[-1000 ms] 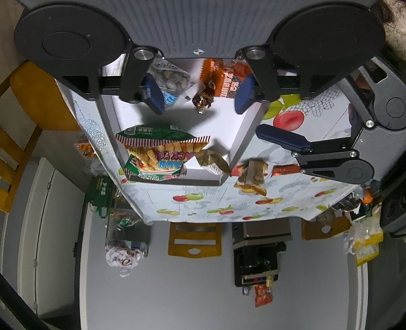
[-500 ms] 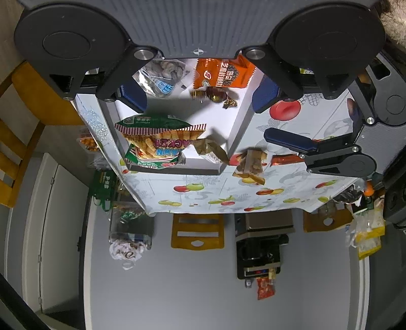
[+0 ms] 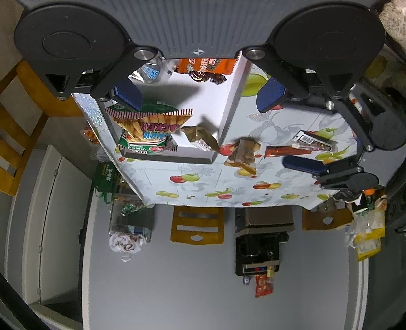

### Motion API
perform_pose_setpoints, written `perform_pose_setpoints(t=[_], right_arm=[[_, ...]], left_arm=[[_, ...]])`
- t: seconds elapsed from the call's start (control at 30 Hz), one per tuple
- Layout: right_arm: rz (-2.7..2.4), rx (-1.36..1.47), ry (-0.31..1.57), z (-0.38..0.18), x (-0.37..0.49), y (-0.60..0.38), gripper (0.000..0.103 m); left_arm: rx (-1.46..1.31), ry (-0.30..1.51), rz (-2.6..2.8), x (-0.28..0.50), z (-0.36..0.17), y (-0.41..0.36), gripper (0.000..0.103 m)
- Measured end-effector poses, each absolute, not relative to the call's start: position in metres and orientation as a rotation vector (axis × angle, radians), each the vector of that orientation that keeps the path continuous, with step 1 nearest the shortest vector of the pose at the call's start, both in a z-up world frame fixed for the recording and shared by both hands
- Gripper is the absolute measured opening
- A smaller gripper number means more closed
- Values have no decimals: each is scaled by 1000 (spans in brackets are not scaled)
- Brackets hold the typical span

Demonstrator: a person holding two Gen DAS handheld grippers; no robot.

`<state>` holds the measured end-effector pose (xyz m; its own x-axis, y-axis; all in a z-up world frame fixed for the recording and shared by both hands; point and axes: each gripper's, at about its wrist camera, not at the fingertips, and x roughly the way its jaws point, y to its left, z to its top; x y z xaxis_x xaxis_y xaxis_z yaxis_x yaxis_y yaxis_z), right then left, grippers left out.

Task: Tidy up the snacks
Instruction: 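Withdraw both tools from the tray back over the loose snacks on the table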

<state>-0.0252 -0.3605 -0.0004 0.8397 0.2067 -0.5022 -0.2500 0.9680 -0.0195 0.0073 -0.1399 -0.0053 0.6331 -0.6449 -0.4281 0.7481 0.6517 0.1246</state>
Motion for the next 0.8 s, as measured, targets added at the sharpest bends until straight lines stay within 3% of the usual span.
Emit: perform_pose_setpoints(t=[0.4, 0.8], right_arm=[[221, -24, 525, 10, -14, -342, 101], [309, -50, 564, 2, 0, -300, 103]], left_arm=[[227, 356, -650, 20, 4, -65, 96], [205, 421, -520, 22, -20, -22, 96]])
